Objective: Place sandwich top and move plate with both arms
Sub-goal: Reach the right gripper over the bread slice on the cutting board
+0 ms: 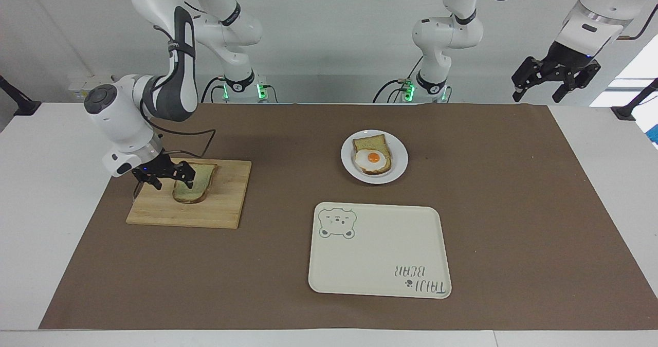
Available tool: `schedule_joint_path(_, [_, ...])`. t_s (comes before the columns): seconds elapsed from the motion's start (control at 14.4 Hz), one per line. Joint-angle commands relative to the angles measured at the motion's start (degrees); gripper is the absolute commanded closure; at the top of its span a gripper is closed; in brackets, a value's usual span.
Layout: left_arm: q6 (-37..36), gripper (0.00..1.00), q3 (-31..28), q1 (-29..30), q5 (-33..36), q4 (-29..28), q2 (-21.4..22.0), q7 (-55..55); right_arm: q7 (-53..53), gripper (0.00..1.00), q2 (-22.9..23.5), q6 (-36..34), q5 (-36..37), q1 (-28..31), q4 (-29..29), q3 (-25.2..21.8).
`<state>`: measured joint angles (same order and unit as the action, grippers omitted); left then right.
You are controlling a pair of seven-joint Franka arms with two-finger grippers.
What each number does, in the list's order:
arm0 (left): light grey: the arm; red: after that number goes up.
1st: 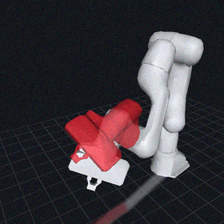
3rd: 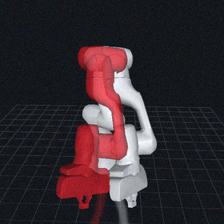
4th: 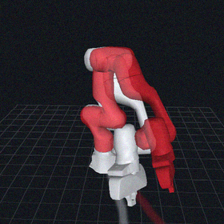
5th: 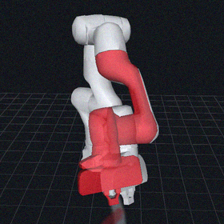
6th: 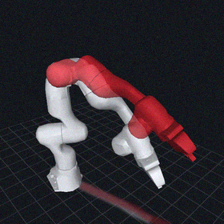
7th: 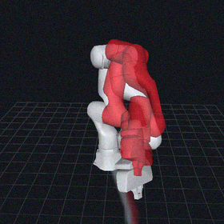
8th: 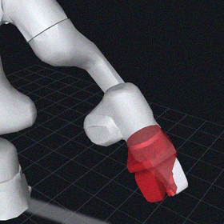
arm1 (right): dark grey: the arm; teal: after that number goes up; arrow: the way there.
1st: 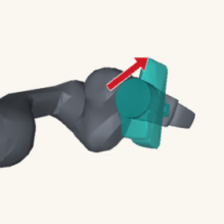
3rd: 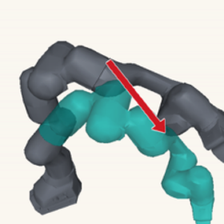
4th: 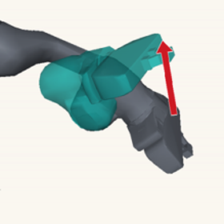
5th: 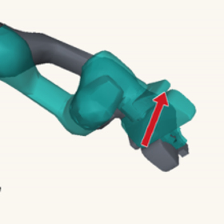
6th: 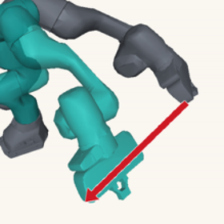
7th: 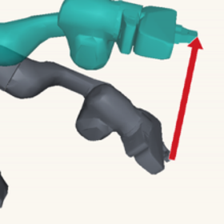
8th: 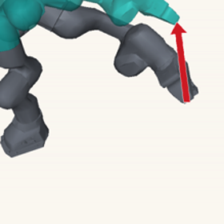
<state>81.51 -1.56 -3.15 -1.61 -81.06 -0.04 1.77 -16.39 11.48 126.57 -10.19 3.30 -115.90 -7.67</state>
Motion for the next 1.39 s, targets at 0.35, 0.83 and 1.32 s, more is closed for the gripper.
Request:
schedule_joint_path(0.35, [-0.56, 0.00, 0.42, 0.96, 0.21, 0.46, 0.22, -0.01, -3.20, 0.00, 0.64, 4.48, -2.03, 1.97, -4.69, 0.46])
schedule_joint_path(0.83, [-0.39, 0.00, 0.51, 1.04, 0.21, 0.46, 0.22, -0.01, -3.12, 1.00, 1.35, 4.48, -2.03, 2.23, -4.60, 0.46])
schedule_joint_path(1.32, [-0.39, 0.00, 0.51, 1.13, 0.21, 0.46, 0.22, -0.01, -3.38, 1.00, 1.96, 3.60, -1.94, 2.15, -3.11, 0.46])
